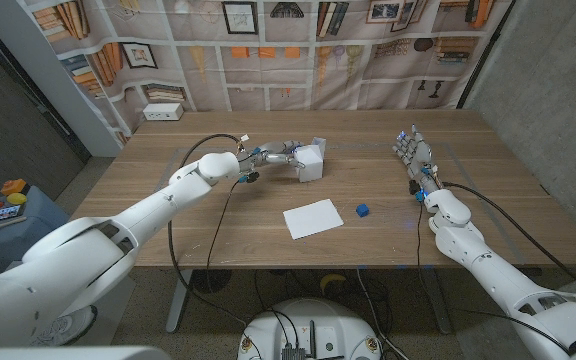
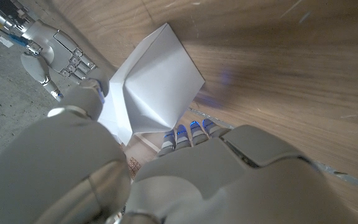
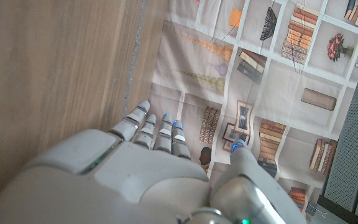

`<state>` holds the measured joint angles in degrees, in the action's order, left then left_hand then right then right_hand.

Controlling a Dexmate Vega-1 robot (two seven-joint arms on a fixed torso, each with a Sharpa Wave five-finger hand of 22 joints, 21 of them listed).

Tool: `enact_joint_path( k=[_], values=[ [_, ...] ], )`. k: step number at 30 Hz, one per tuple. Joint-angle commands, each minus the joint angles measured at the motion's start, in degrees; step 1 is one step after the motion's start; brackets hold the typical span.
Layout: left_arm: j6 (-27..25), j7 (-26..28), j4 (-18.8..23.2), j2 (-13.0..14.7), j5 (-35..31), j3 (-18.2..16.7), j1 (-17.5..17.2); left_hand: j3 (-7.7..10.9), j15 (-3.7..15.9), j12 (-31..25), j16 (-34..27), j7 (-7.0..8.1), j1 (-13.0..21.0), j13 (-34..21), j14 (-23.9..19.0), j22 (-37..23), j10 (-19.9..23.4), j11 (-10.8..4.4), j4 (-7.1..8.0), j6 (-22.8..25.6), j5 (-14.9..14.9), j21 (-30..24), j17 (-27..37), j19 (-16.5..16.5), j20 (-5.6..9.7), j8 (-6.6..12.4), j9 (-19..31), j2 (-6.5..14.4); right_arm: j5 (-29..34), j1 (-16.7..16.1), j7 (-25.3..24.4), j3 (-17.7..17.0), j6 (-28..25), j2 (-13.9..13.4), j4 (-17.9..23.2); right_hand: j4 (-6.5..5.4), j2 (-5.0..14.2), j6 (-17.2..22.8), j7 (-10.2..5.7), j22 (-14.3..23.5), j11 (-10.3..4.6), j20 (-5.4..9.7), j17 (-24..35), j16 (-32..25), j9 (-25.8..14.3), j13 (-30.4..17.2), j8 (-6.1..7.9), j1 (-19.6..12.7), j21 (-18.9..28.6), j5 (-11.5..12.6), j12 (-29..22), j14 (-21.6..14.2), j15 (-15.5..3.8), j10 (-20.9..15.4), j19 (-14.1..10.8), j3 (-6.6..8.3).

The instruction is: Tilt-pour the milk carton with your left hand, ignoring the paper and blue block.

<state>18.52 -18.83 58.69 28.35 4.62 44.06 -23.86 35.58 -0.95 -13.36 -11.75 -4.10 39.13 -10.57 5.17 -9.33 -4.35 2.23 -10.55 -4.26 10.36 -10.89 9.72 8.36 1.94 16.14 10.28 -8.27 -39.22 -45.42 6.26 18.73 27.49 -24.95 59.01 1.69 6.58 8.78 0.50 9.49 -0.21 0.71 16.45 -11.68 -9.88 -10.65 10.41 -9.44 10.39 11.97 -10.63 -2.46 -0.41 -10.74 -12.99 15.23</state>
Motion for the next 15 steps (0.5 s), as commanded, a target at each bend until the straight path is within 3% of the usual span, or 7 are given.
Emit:
enact_joint_path(
  k=[1,8,15],
  values=[
    [-0.02,1.79,-0.78,-1.23,0.12,0.08,-0.3,0.21,-0.48,-0.58,-0.26,-0.75,1.63,-0.3,-1.79,-0.19,1.74,0.21,0.12,0.89,-0.04,-0.44,0.16,-1.22,0.89,0.55,0.34,0.46,-0.16,0.47,0.3,-0.06,0.28,0.39,-1.03,0.29,0.56,-0.03,-0.23,0.06,-0.16,-0.33,-0.04,-0.58,-0.16,-0.1,0.29,0.2,0.26,-0.27,-0.3,-0.06,0.43,0.01,0.18,0.03],
    [0.9,2.68,-2.28,-2.21,0.72,-0.17,-0.25,0.48,-1.14,-0.78,-0.6,-1.37,3.78,-0.48,-5.22,-0.16,3.94,0.78,0.04,2.01,0.11,-0.53,0.18,-3.35,1.41,0.92,0.46,0.79,-0.12,0.89,0.5,-0.03,0.38,0.51,-1.62,0.37,0.58,-0.05,-0.27,0.06,-0.19,-0.46,-0.09,-0.63,-0.17,-0.1,0.28,0.24,0.27,-0.28,-0.32,-0.07,0.48,-0.01,0.18,0.06],
    [1.67,3.08,-3.53,-2.85,1.25,-0.22,-0.4,0.39,-0.51,-1.21,-0.66,-1.35,5.55,-0.69,-7.76,-0.14,6.53,0.42,0.0,4.04,0.1,-0.51,0.2,-5.2,2.03,1.78,0.61,0.6,-0.13,1.07,0.41,-0.07,0.25,0.5,-1.85,0.41,0.6,-0.01,-0.25,0.07,-0.18,-0.72,-0.13,-0.66,-0.17,-0.1,0.3,0.32,0.27,-0.3,-0.31,-0.03,0.54,0.02,0.19,0.08]
  ],
)
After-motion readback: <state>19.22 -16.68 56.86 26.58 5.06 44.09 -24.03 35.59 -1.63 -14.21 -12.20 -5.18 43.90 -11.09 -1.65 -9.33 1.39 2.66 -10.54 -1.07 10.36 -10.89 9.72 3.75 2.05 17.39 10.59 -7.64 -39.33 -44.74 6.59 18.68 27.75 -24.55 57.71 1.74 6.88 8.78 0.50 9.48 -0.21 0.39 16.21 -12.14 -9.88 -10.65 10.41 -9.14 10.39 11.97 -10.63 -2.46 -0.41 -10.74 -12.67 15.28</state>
